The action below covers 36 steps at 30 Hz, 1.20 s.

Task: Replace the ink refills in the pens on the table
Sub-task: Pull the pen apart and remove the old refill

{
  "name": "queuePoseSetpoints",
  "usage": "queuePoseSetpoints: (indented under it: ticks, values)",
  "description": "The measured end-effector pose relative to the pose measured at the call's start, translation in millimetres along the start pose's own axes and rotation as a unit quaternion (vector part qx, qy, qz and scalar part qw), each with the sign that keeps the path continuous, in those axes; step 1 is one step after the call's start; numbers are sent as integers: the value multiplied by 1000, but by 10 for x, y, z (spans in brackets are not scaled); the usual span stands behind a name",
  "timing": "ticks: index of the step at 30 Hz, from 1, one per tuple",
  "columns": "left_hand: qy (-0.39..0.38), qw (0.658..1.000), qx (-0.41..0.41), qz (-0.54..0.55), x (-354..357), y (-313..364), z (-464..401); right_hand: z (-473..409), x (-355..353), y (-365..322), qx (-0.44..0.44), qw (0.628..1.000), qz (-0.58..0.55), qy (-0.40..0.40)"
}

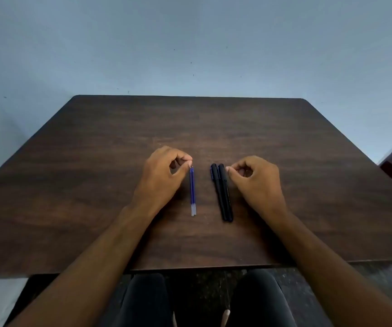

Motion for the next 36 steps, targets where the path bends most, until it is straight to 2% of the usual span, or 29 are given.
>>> queuePoseSetpoints:
  ticks: [4,11,28,32,36]
  values:
    - [-3,1000,4,-11,-16,42,-4,22,71,161,106,993,9,-51]
    - [-15,1000,5,-25,-1,61,-26,85,247,164,193,967,96,-138]
    - [13,1000,10,-11,-60,146,-7,104,271,114,248,946,131,-163]
    - [42,998,-20,30,-84,184,-21,123,171,95,241,948,134,-160]
    - [15,989,-93,111,49,204,-70,195,59,-89,189,965,102,-153]
Point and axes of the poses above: each hand's wrist, its own z-axis away from the middle knuckle, its own x-axis out of the palm, y = z × x, the point moved 9 cm from there along -z, towards the middle knuckle, and after that the axes turned 15 degrees about x, right-handed, at the moved point
